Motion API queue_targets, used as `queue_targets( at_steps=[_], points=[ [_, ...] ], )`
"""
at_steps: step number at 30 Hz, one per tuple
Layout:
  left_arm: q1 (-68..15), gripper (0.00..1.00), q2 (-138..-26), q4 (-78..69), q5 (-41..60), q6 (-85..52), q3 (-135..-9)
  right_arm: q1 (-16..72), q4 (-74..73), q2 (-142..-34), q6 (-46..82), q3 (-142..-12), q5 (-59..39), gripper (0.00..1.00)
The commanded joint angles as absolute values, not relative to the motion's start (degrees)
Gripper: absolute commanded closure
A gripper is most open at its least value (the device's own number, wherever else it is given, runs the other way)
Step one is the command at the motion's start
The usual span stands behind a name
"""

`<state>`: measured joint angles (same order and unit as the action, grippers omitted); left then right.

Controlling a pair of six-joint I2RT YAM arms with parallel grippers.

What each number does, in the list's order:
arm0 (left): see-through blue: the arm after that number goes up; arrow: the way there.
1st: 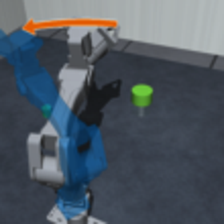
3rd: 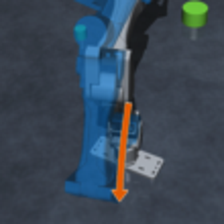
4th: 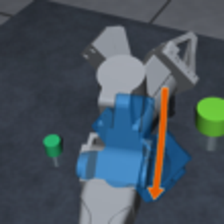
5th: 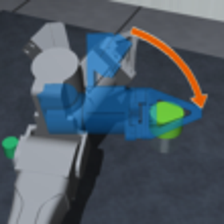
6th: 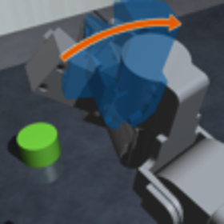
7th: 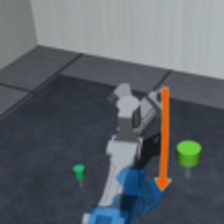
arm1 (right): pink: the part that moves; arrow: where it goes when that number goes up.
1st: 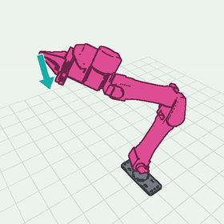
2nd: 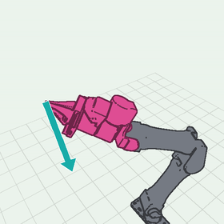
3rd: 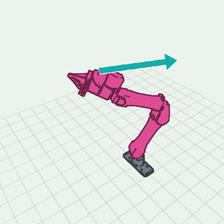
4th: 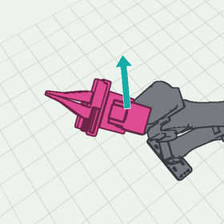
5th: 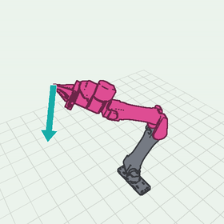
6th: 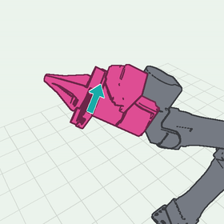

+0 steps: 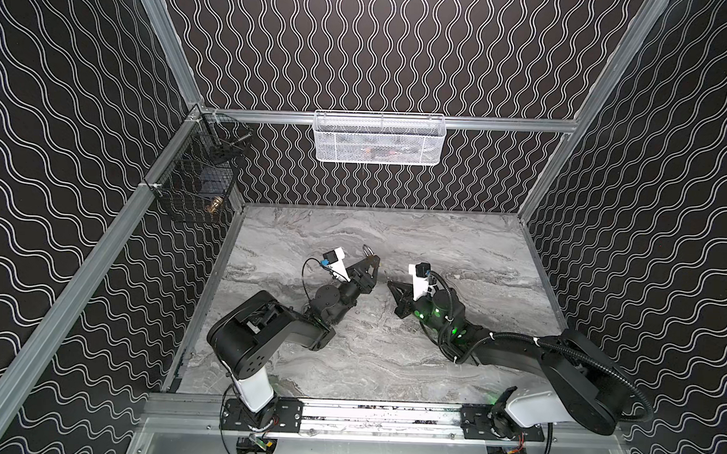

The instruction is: Unlock with the key

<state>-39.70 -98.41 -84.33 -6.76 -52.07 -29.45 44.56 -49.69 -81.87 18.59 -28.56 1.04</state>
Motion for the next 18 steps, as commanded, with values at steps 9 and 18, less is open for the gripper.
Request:
queue_targets(
  at_steps=[9,18],
  points=[
    [-39.64,0.82,-98.44,-88.77,-4.48,-51.15,-30.48,44.82,-45.27,-85.05,19.09,-33.39,-0.79,1.00],
    [-39.64,0.82,-98.53,-88.81,-4.22,-51.36,-30.22,44.74,-44.77,-84.65,19.07,-33.93,0.29,1.00]
  ],
)
